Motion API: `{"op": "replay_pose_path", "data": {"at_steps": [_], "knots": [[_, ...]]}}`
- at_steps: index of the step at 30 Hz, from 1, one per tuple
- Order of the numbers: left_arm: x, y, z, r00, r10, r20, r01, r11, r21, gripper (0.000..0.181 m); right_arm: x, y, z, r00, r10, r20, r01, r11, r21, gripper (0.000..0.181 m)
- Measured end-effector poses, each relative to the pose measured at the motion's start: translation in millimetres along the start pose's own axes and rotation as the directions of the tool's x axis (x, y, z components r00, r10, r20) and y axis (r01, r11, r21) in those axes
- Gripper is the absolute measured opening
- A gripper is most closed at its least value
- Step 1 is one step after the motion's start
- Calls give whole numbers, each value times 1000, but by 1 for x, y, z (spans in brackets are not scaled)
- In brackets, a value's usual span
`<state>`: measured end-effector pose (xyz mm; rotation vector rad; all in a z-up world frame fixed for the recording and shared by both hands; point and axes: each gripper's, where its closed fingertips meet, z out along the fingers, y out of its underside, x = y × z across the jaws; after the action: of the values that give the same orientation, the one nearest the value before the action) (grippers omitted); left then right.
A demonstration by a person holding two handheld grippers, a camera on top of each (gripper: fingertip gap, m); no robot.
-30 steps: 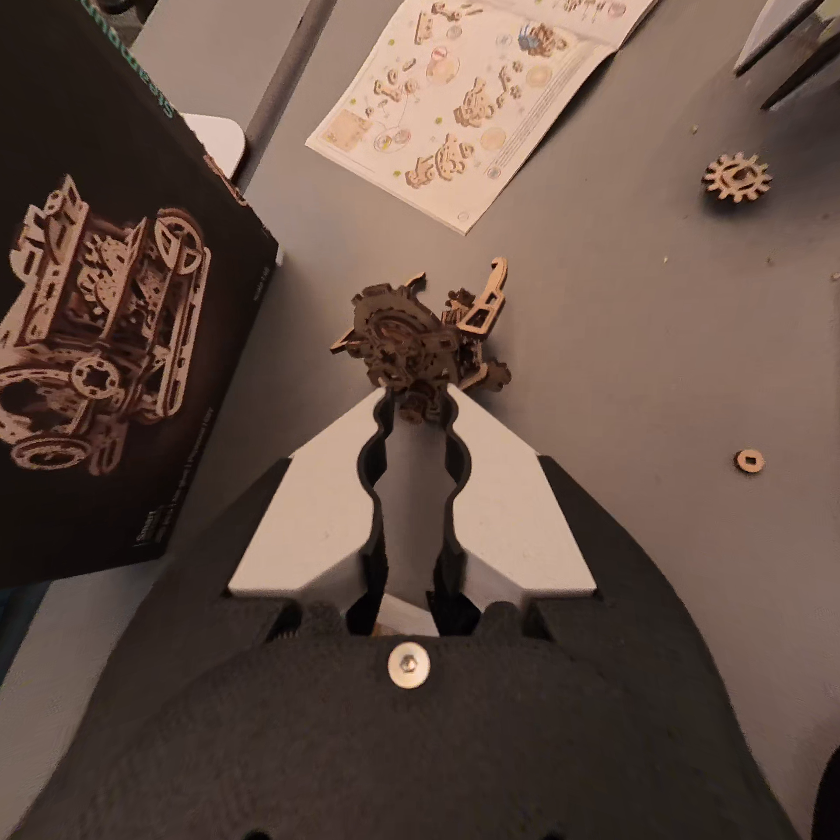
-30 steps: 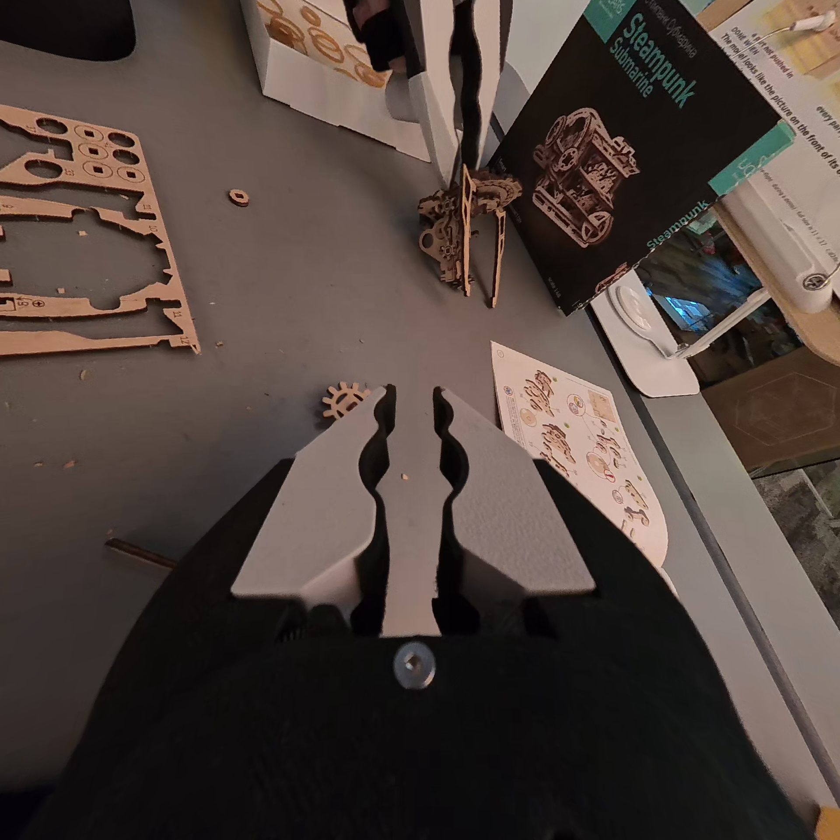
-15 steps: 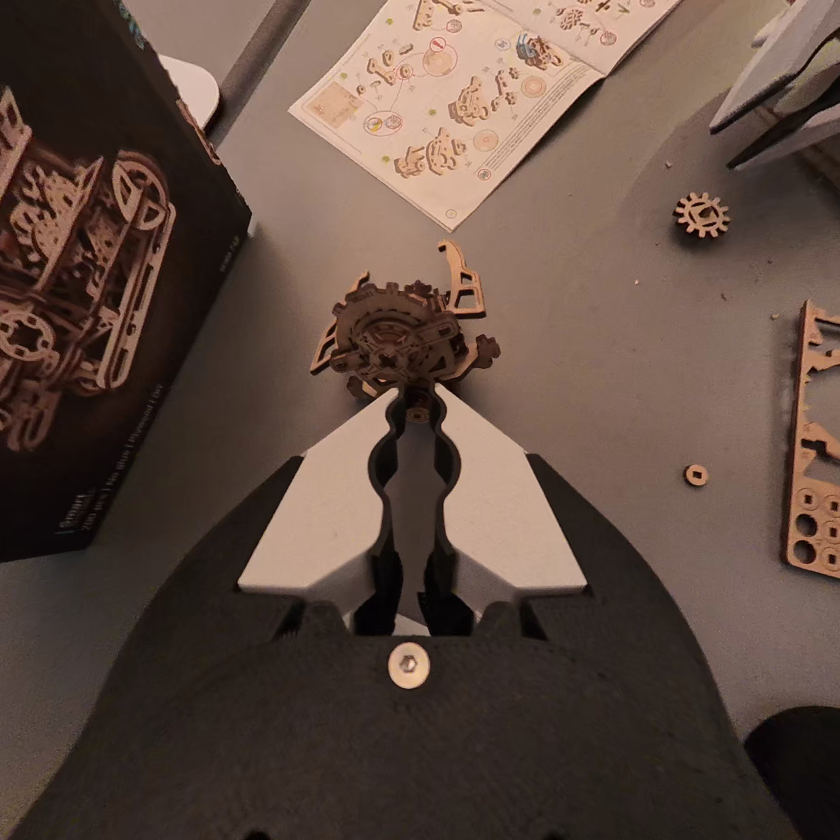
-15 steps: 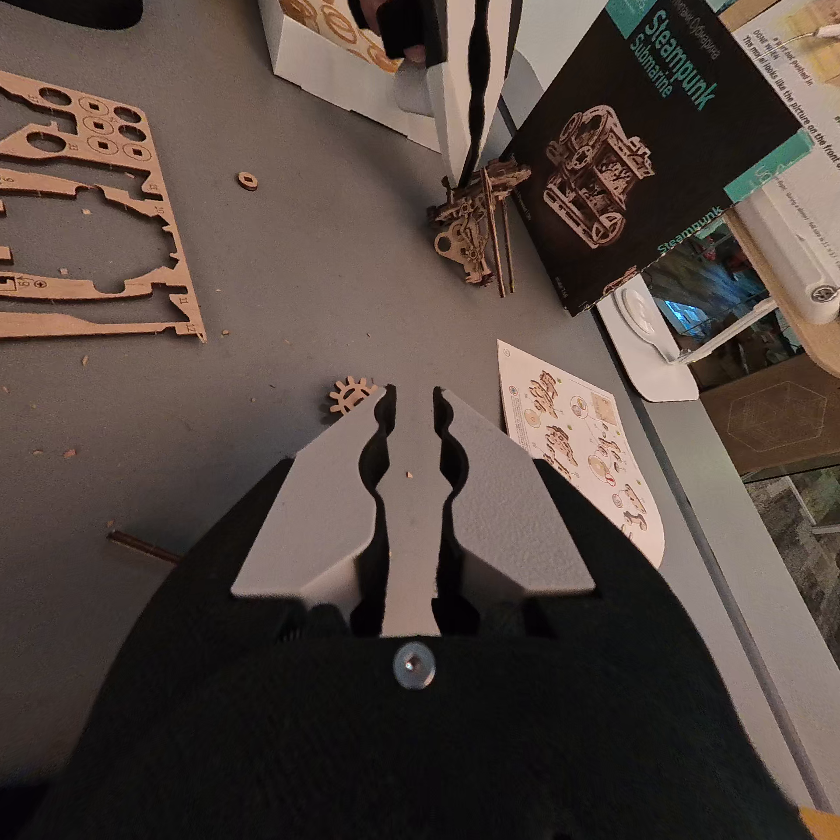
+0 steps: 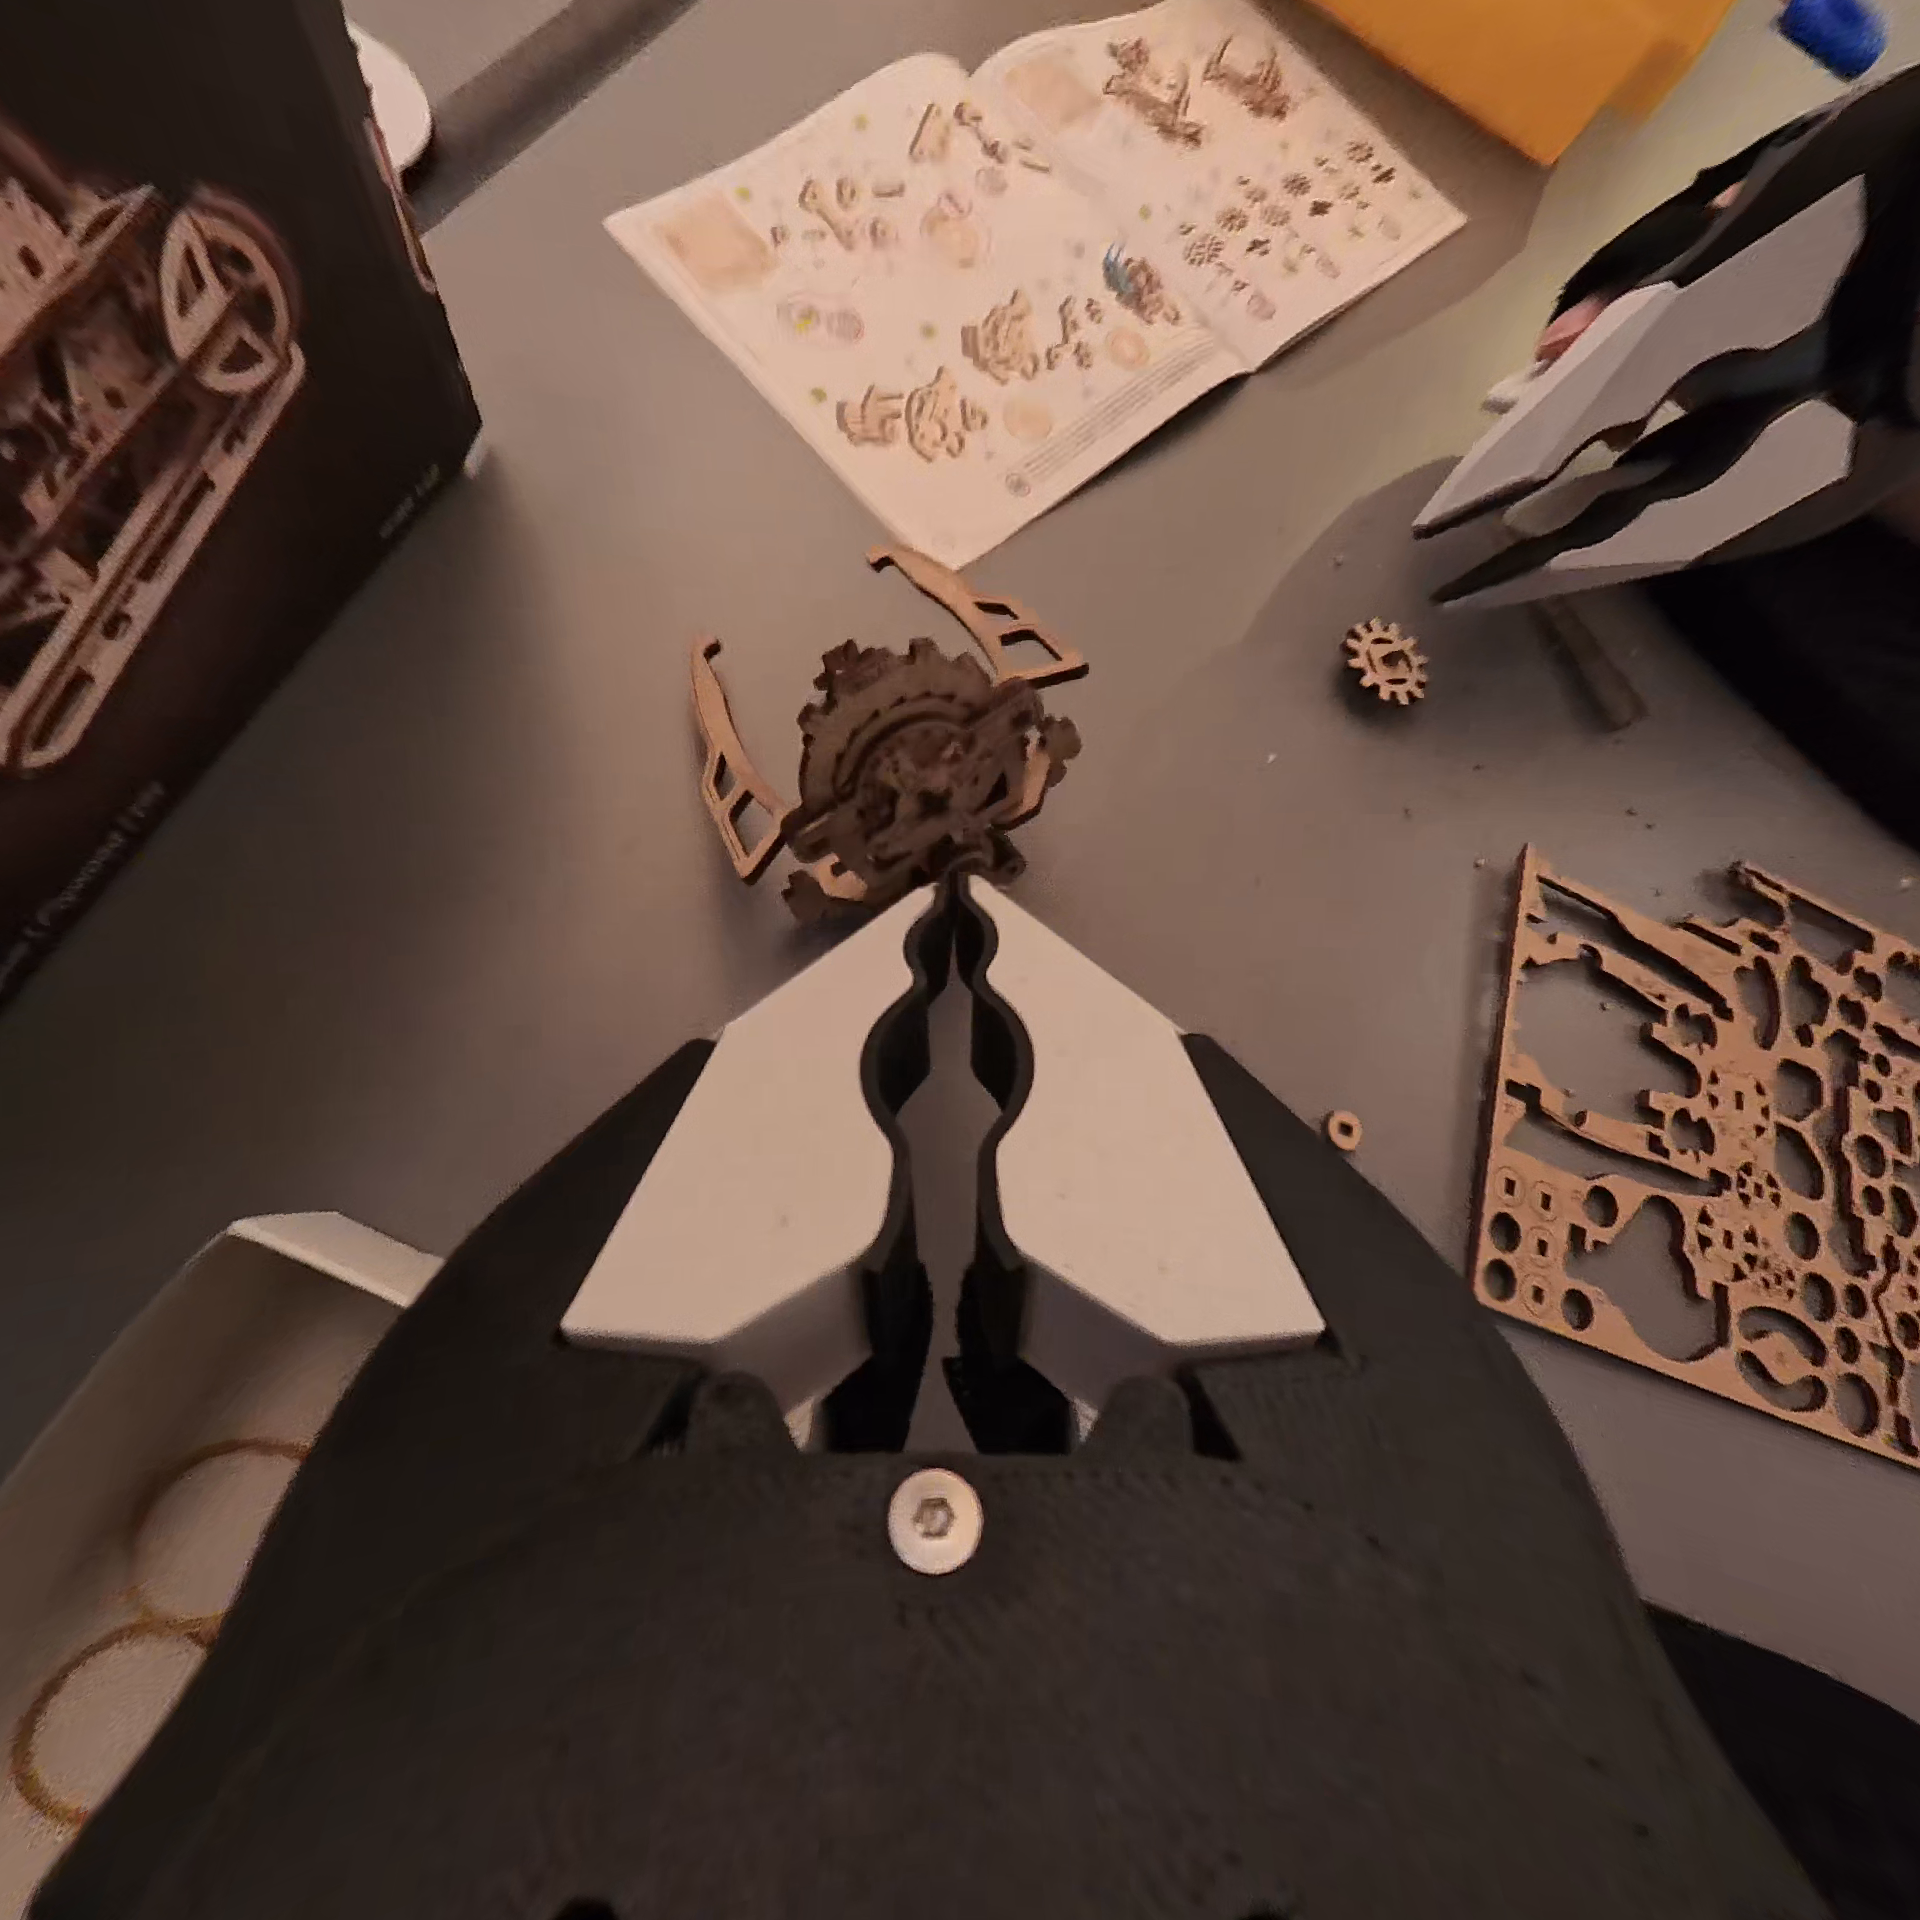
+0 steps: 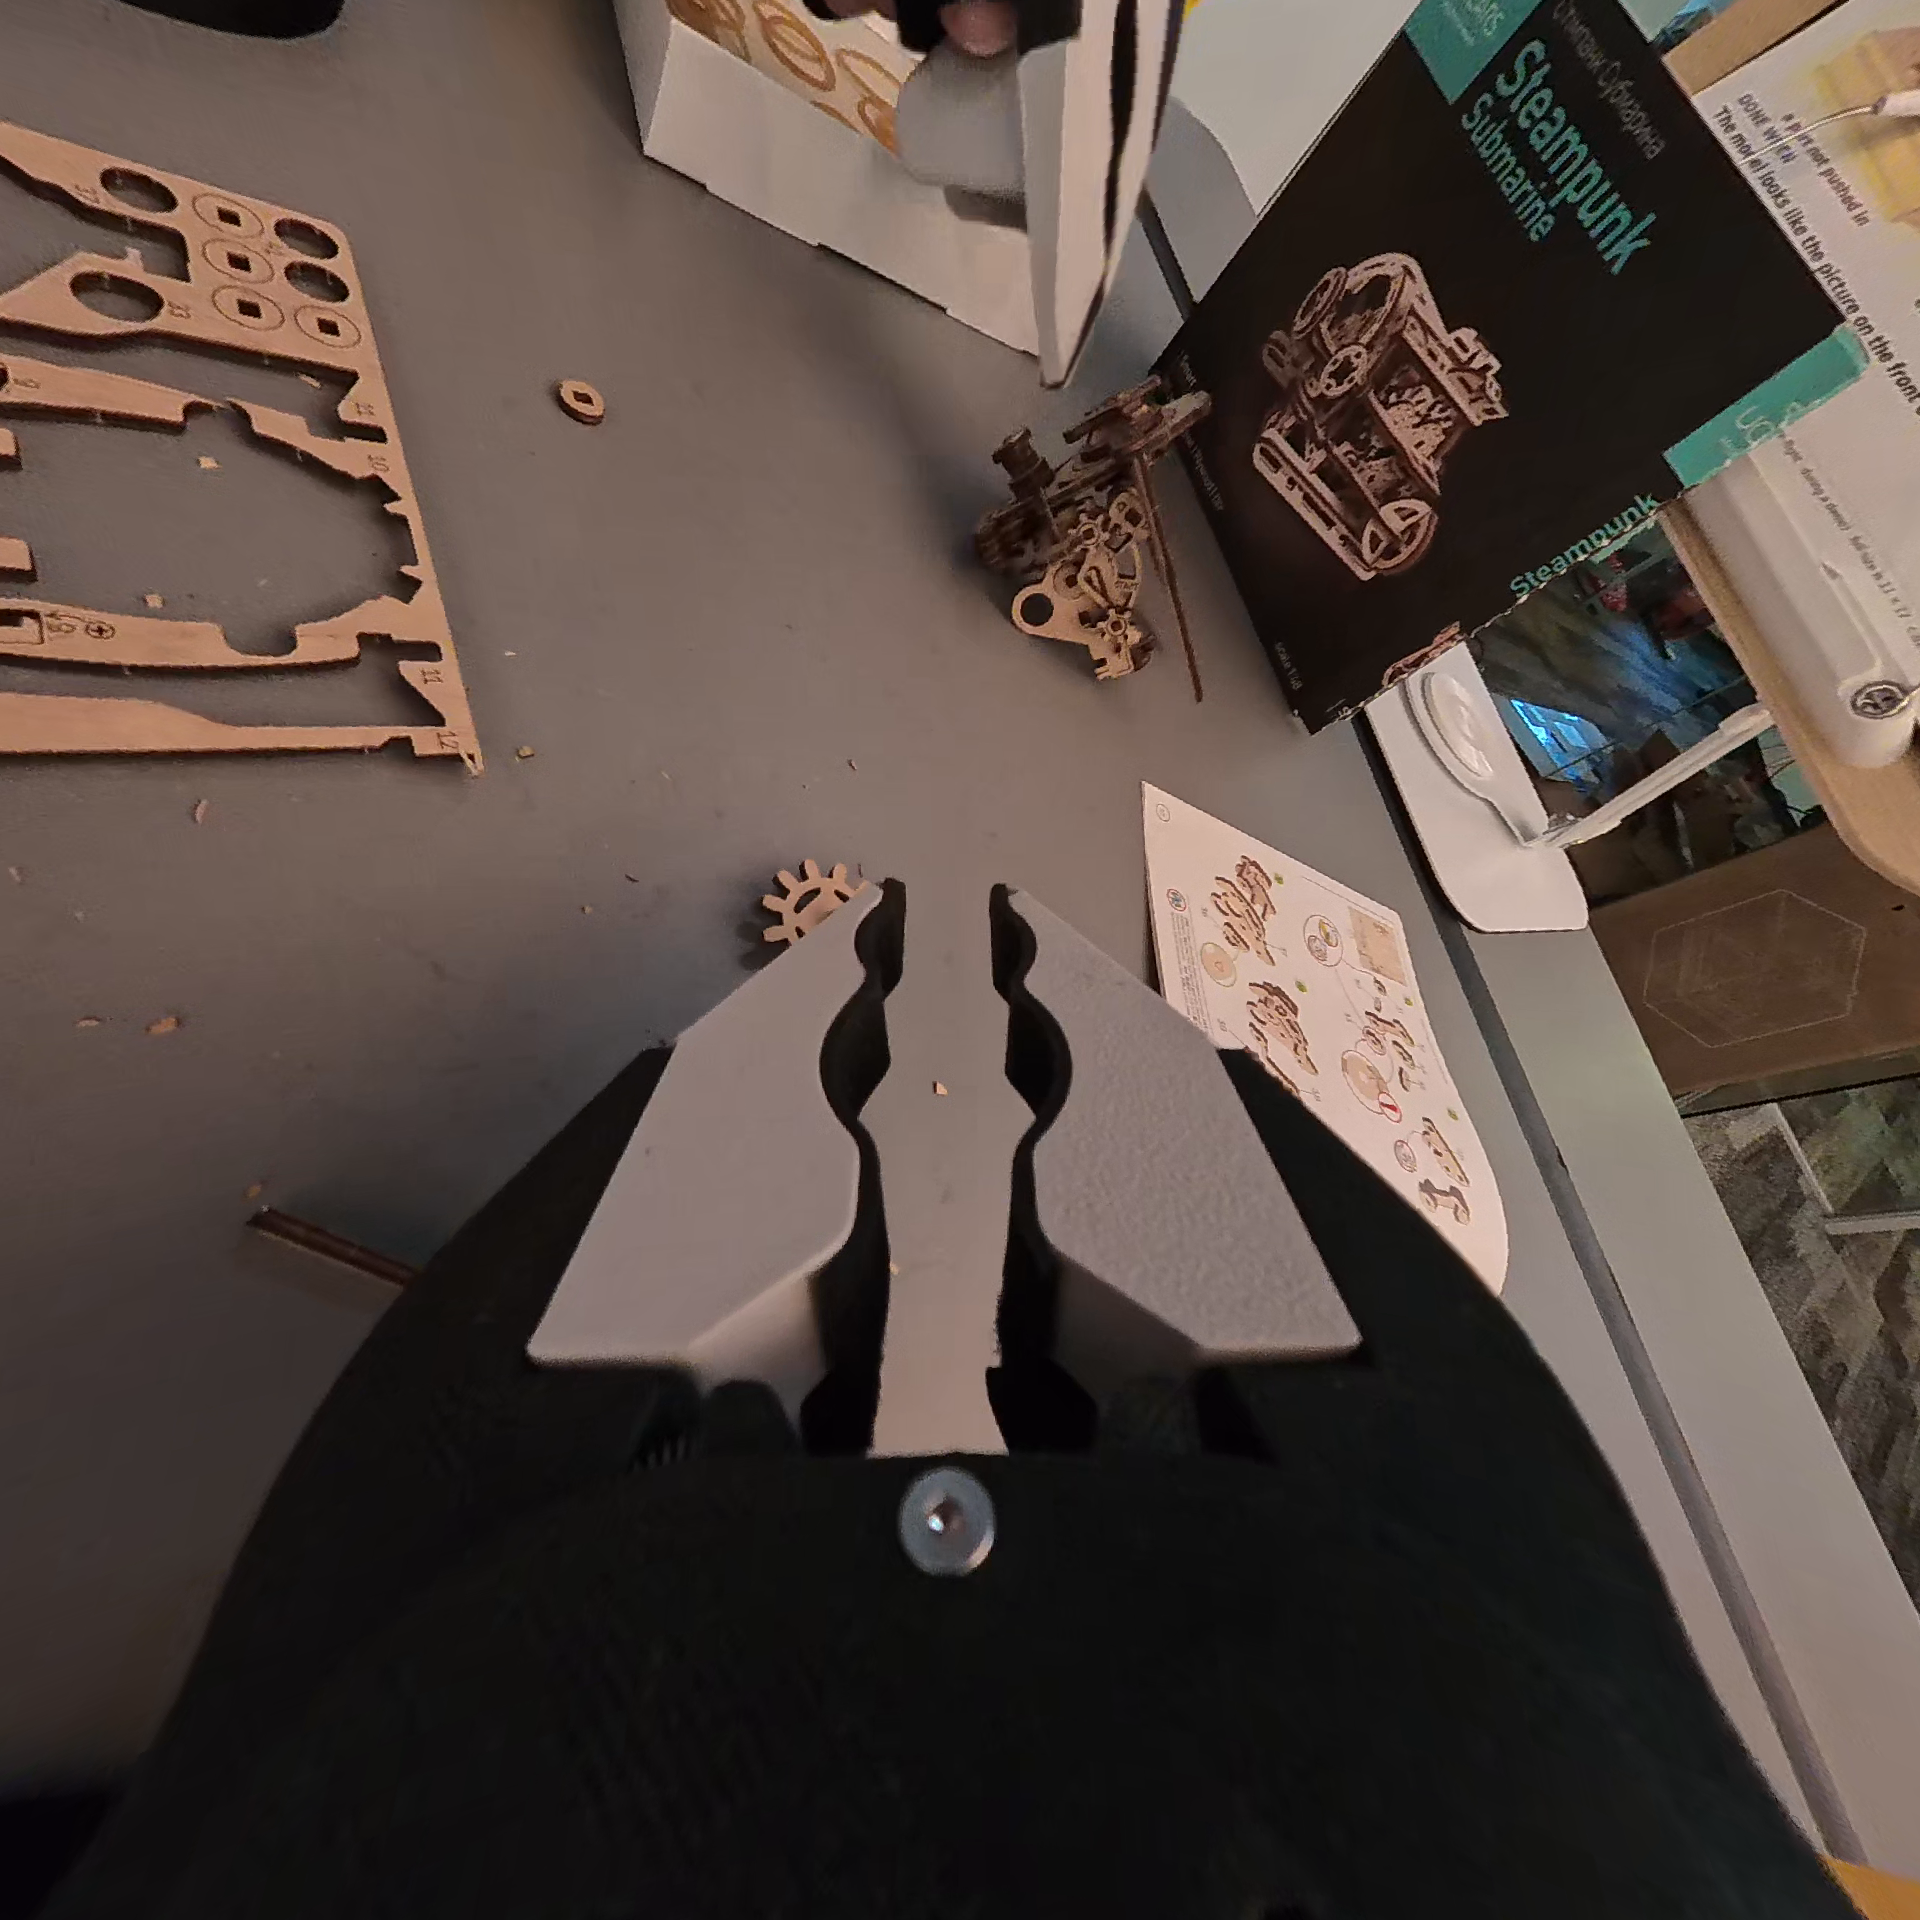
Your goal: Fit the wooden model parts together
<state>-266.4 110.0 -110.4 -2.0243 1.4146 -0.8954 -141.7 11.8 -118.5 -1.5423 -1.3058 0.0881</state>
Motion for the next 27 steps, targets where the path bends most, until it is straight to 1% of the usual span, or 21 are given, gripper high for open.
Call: {"op": "replay_pose_path", "data": {"at_steps": [1, 3, 5, 7, 9, 11, 13, 15, 16, 18, 20, 22, 23, 25, 27], "knots": [[-2, -1, 2, 1000, -1, 16, 1, 1000, 9, 0, 0, 0, 0, 1000, -1, -1, 1, 1000, 1, 14], [-6, -2, 3, 999, -5, 43, 4, 1000, 24, 0, 0, -1, 0, 1000, -2, -2, 2, 1000, 3, 14], [-6, 0, 4, 998, -38, 55, 37, 999, 11, 20, 0, 0, 0, 1000, -7, -2, 7, 1000, -1, 14], [-2, 2, 8, 996, -64, 65, 65, 998, -16, 26, -1, 0, 0, 1000, -14, 1, 14, 1000, -4, 14], [-1, 3, 12, 992, -69, 107, 73, 996, -40, 28, -2, 0, 1, 1000, -20, 1, 20, 1000, -6, 14], [-5, 5, 16, 980, -64, 186, 79, 994, -74, 32, -2, -1, 1, 1000, -24, 2, 24, 1000, -6, 14], [-8, 11, 20, 966, -39, 256, 73, 989, -127, 26, -3, 0, 1, 1000, -30, 2, 30, 1000, -9, 14], [-8, 16, 24, 956, -38, 289, 88, 983, -162, 20, -3, 0, 1, 999, -37, 2, 37, 999, -12, 14], [-9, 15, 25, 954, -33, 297, 85, 983, -165, 17, -3, 0, 1, 999, -38, 3, 38, 999, -14, 14], [-9, 9, 25, 955, -11, 298, 53, 989, -135, 11, -4, 0, 1, 999, -43, 3, 43, 999, -14, 14], [-9, 7, 23, 958, -6, 286, 42, 992, -122, 11, -4, 0, 2, 999, -47, 5, 48, 999, -17, 14], [-4, 4, 23, 971, -28, 236, 53, 994, -100, 11, -5, 1, 2, 998, -56, 7, 57, 998, -26, 14], [1, 0, 22, 980, -55, 194, 70, 995, -69, 11, -6, 2, 3, 998, -63, 6, 63, 998, -29, 14], [17, -12, 21, 990, -125, 69, 125, 992, -1, 11, -6, 0, 2, 997, -73, 2, 73, 997, -29, 14], [33, -25, 17, 983, -175, -57, 178, 982, 60, 11, -3, -6, 1, 997, -78, -19, 78, 997, -8, 16]]}}
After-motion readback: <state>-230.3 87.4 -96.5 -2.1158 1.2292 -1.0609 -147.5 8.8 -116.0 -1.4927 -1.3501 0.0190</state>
